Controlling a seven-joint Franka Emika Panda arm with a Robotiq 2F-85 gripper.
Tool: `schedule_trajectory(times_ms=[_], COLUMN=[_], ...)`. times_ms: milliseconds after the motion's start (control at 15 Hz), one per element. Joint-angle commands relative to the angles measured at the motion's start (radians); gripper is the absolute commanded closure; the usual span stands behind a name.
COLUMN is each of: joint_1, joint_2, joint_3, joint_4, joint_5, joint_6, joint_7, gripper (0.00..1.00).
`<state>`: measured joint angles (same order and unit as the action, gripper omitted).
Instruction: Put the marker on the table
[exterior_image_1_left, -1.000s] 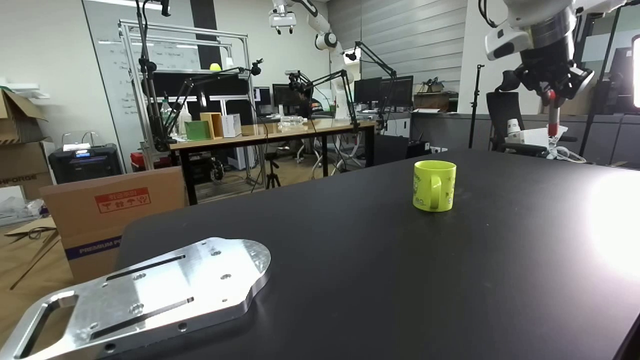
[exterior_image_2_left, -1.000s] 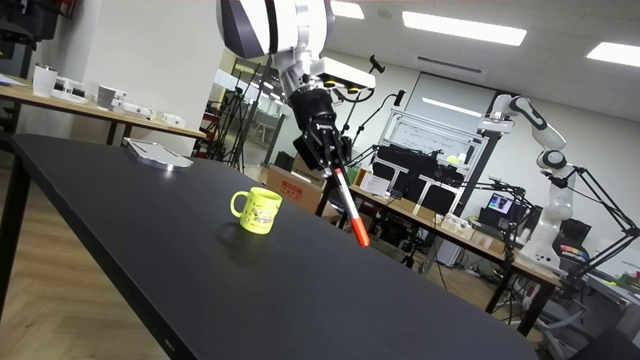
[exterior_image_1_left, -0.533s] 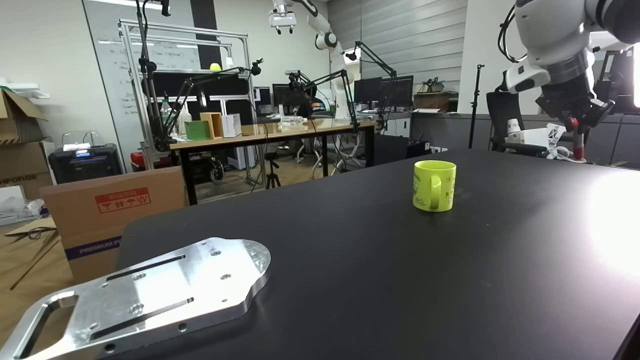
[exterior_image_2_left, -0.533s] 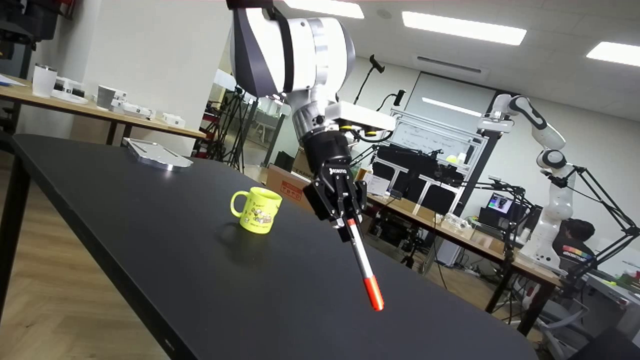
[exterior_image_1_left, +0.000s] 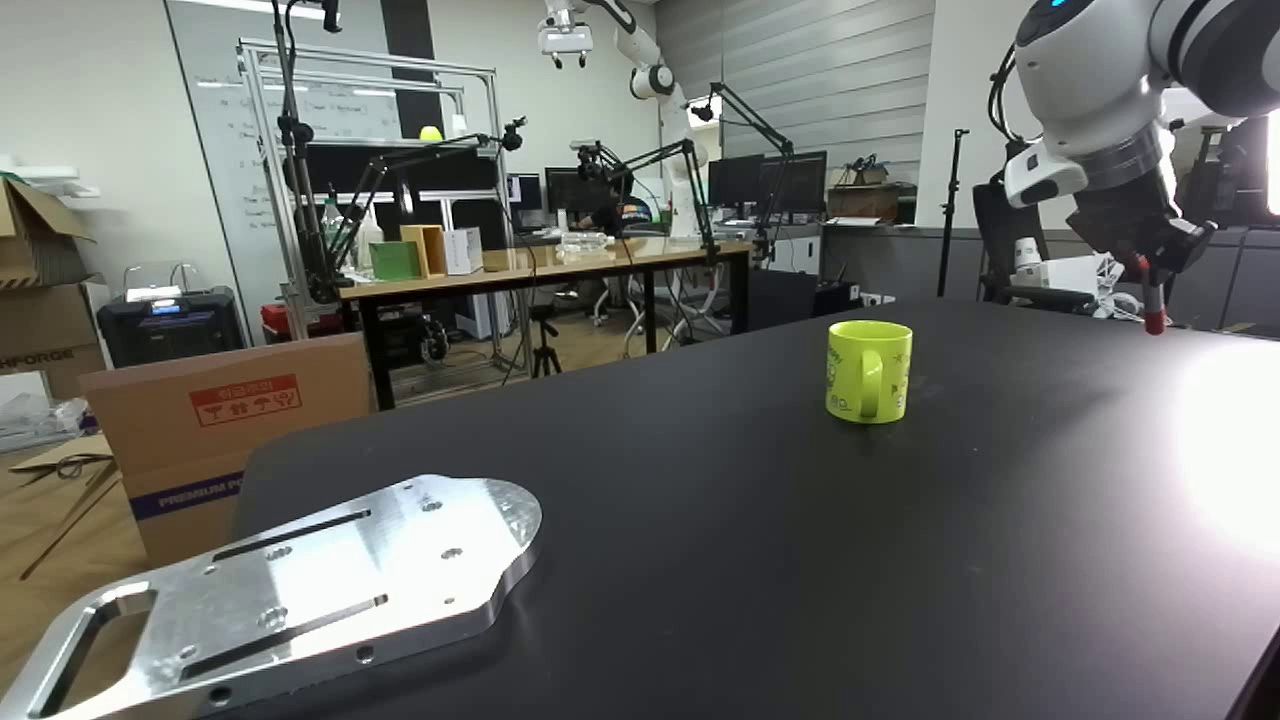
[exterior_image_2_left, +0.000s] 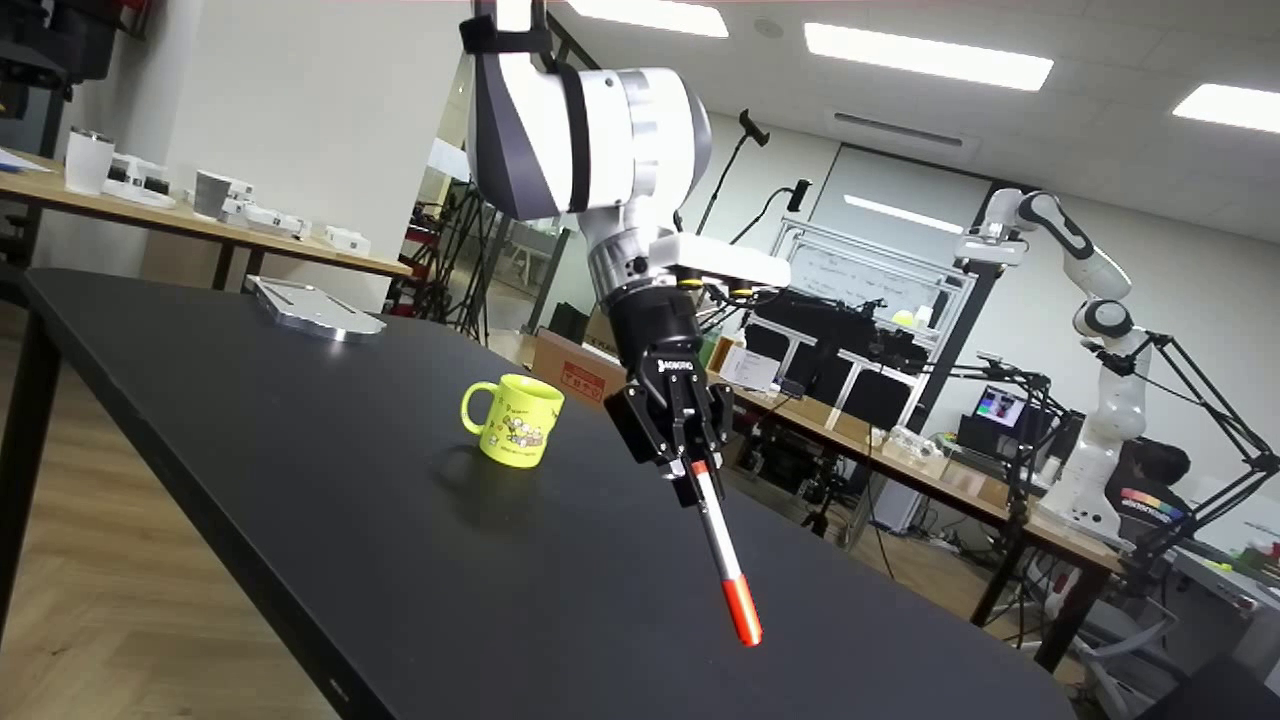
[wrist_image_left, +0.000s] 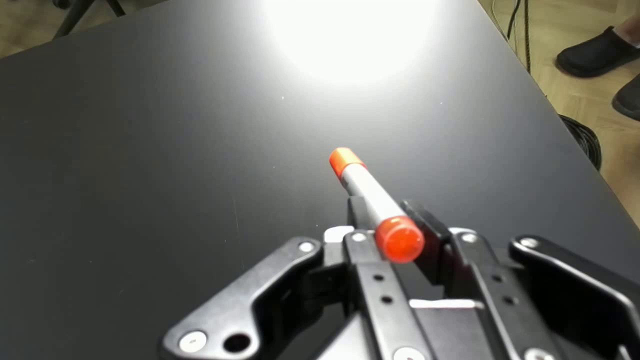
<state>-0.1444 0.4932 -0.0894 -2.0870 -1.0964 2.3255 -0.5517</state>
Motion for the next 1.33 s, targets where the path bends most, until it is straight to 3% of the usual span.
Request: schedule_trajectory(times_ms=[0, 600, 667, 1267], joint_1=[-0.008, -0.008, -0.008, -0.03], joint_2=[-0.001, -0.001, -0.001, 0.211], joint_3=[0.009, 0.009, 0.009, 0.0], joint_4=[0.002, 0.002, 0.002, 0.145], joint_5=[-0.002, -0.002, -0.002, -0.015], joint_6=[-0.005, -0.005, -0.005, 0.017], joint_7=[0.0, 0.0, 0.0, 0.017], gripper=[0.77, 0.77, 0.94, 0.94])
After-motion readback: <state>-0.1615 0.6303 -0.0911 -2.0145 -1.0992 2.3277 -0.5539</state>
